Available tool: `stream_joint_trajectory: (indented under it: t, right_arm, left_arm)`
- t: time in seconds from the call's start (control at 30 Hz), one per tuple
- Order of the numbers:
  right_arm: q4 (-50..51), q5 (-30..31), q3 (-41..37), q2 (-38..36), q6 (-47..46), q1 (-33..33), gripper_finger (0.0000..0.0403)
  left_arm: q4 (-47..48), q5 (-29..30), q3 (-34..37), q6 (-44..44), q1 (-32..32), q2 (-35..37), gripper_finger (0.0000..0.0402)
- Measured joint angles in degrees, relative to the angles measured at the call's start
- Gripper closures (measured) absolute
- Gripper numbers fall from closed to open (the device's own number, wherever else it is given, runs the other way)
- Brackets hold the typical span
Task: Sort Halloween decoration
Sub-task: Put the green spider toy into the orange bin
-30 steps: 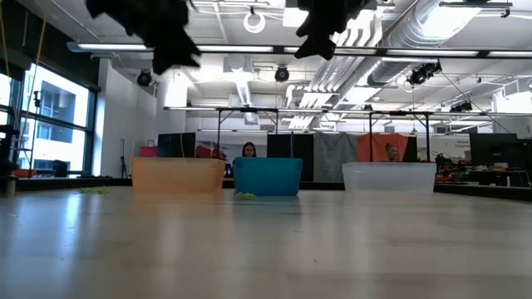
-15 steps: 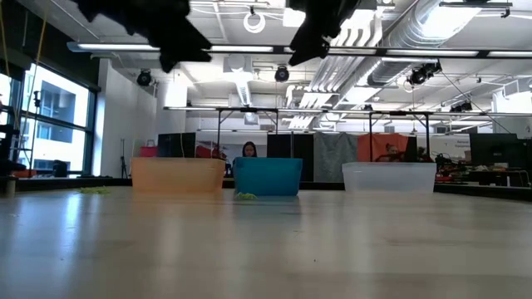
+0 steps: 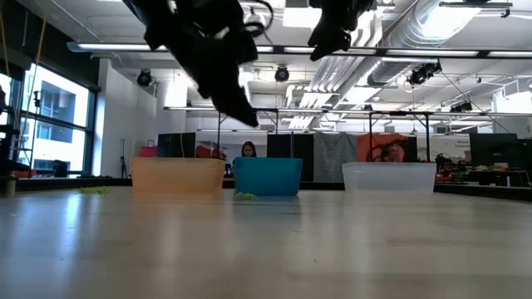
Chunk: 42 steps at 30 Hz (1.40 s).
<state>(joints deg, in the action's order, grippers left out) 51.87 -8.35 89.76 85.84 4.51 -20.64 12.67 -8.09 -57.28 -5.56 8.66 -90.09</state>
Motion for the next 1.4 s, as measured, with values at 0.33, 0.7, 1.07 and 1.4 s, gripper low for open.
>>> stream_joint_trajectory:
  t: [0.33, 0.7, 1.07, 1.4]
  right_arm:
    - [0.2, 1.9, 0.0, 0.0, -1.7, 0.4, 0.0147]
    - [2.3, 1.8, 0.1, 0.0, -3.1, 0.4, 0.0147]
    - [2.3, 1.8, 0.1, 0.0, -3.2, 0.4, 0.0147]
    - [2.0, 1.8, 0.1, 0.0, -3.2, 0.4, 0.0147]
  left_arm:
    - [-0.5, 2.6, -1.9, -6.8, -0.6, -12.5, 0.0184]
    - [-0.8, 4.1, -1.7, -6.6, -0.6, -18.0, 0.0187]
    - [-0.7, 4.0, -1.8, -4.0, -0.6, -18.3, 0.0266]
    - [1.7, 2.3, -1.5, -3.4, 1.6, -9.0, 0.0389]
